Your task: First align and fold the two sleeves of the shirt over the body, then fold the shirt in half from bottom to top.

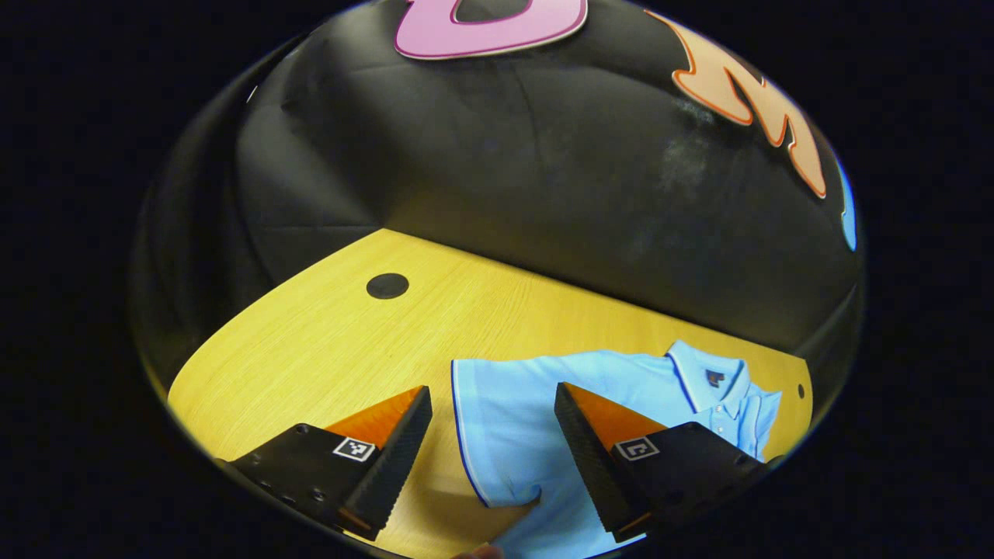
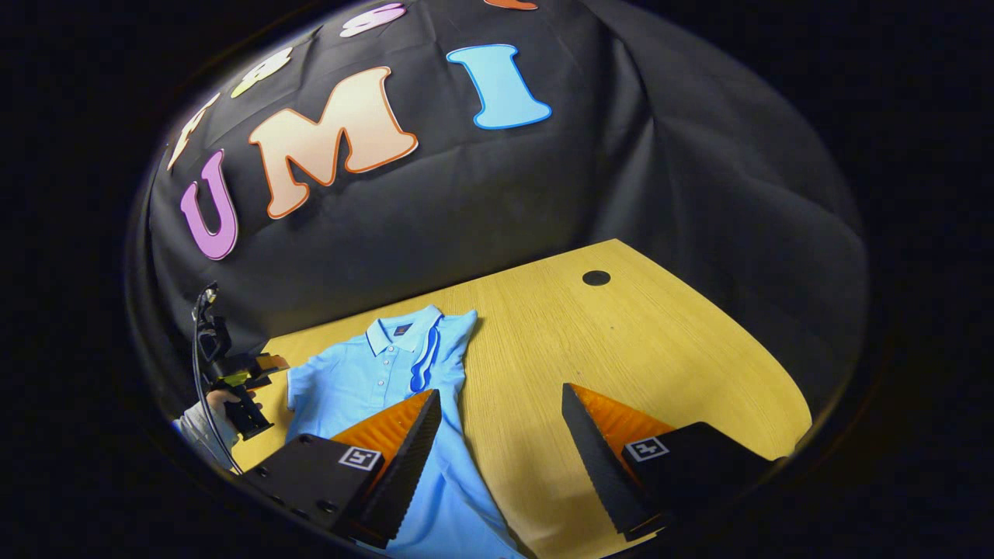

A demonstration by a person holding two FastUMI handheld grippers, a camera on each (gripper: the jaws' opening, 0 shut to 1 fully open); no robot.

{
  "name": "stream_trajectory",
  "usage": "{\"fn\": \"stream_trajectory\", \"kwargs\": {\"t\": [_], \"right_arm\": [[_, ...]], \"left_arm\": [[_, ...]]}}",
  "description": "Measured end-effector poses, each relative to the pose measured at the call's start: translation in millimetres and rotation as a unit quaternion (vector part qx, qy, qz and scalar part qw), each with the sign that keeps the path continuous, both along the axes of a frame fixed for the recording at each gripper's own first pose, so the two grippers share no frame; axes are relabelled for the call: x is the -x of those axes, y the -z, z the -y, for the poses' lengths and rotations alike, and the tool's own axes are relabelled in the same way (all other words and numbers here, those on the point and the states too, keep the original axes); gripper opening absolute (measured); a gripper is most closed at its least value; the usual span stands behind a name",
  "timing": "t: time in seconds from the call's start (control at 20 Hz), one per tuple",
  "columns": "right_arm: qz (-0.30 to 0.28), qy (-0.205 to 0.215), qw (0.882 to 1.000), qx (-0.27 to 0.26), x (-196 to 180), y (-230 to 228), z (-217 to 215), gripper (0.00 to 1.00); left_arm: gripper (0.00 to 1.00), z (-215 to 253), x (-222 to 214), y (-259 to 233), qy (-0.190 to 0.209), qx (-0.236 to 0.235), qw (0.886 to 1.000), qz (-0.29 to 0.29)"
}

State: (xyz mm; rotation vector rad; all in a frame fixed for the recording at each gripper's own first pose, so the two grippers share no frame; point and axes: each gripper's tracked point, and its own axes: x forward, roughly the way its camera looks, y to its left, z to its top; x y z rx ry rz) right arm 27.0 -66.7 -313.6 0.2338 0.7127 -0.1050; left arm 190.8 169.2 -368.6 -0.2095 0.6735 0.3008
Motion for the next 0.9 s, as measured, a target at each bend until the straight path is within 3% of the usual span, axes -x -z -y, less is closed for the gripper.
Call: {"fn": "stream_trajectory", "kwargs": {"t": [0.25, 0.55, 0.65, 0.75, 0.8, 0.85, 0.9], "right_arm": [[-0.001, 0.002, 1.000, 0.003, 3.1, -2.3, 5.0, 0.98], [0.000, 0.004, 1.000, 0.003, 2.9, -5.2, 9.7, 0.98], [0.001, 0.003, 1.000, 0.000, 2.2, -4.0, 8.0, 0.98], [-0.001, 0.001, 1.000, -0.001, 3.1, -3.8, 9.0, 0.97], [-0.001, 0.001, 1.000, 0.000, 4.1, -3.6, 9.5, 0.97], [-0.001, 0.001, 1.000, 0.000, 3.7, -4.2, 10.4, 0.97], [0.000, 0.000, 1.000, 0.000, 3.7, -4.2, 11.3, 0.97]], "left_arm": [[0.96, -7.1, 5.6, 33.8, -0.014, -0.021, 0.999, -0.044], [0.96, -0.6, 4.6, 35.9, 0.000, -0.042, 0.998, -0.050], [0.80, 4.1, 1.4, 38.8, 0.006, -0.039, 0.998, -0.043], [0.51, 11.9, -1.0, 36.5, 0.011, -0.028, 0.999, -0.032], [0.25, 17.3, -3.4, 37.0, 0.014, -0.020, 0.999, -0.029], [0.16, 17.0, -3.5, 35.8, 0.012, -0.023, 0.999, -0.026], [0.01, 16.7, -5.2, 35.8, 0.010, -0.025, 0.999, -0.024]]}}
